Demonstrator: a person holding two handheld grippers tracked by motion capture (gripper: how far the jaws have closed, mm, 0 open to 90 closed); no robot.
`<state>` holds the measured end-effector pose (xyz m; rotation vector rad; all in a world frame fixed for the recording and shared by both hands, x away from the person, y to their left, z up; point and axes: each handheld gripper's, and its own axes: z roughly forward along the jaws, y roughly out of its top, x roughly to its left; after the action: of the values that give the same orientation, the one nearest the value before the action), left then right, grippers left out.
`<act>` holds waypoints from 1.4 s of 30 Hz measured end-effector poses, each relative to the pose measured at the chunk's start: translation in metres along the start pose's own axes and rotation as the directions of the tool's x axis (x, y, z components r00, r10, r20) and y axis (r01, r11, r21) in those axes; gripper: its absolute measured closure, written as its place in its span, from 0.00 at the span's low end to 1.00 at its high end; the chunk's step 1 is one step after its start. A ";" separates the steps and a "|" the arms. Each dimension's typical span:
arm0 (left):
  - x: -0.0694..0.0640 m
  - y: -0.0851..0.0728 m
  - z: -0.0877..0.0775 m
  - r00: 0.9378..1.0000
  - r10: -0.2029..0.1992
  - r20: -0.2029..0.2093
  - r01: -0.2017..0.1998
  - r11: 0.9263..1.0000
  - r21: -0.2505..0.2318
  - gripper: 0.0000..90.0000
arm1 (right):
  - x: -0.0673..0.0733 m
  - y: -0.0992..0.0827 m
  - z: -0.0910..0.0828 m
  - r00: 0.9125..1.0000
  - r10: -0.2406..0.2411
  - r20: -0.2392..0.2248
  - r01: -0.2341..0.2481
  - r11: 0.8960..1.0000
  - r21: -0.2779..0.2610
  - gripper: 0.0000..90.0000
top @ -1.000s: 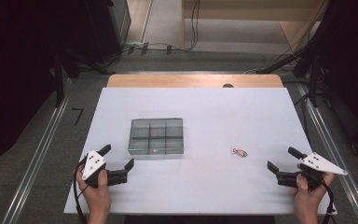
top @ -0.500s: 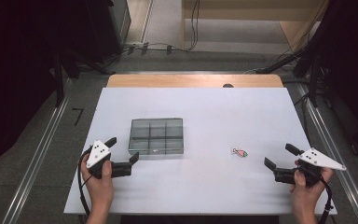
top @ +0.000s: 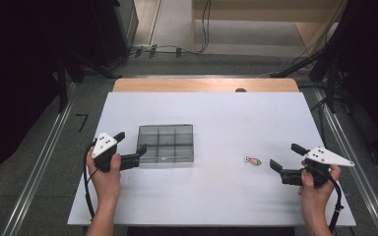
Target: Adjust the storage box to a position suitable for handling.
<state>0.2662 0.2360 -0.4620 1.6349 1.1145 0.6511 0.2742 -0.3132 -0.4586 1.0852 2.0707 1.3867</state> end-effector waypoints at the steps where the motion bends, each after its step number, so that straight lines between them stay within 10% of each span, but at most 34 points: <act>1: 0.001 0.001 0.002 1.000 -0.008 0.003 0.008 1.000 0.000 0.10 | 0.001 0.002 0.003 1.000 -0.006 -0.008 0.006 1.000 -0.003 0.01; 14: 0.020 0.006 0.022 0.995 -0.085 -0.050 0.087 0.995 0.044 0.32 | 0.044 0.032 0.055 0.989 -0.085 -0.121 0.091 0.995 0.050 0.07; 20: 0.031 0.003 0.028 0.990 -0.134 -0.053 0.138 0.987 0.080 0.57 | 0.057 0.040 0.078 0.978 -0.047 -0.204 0.054 0.998 0.030 0.28; 42: 0.051 -0.017 0.046 0.982 -0.179 -0.056 0.187 0.963 0.193 0.99 | 0.101 0.039 0.149 0.985 -0.042 -0.168 0.056 0.996 0.075 0.97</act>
<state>0.3201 0.2625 -0.4988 1.6657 1.3767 0.4642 0.3320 -0.1388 -0.4769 0.9716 2.2729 1.4243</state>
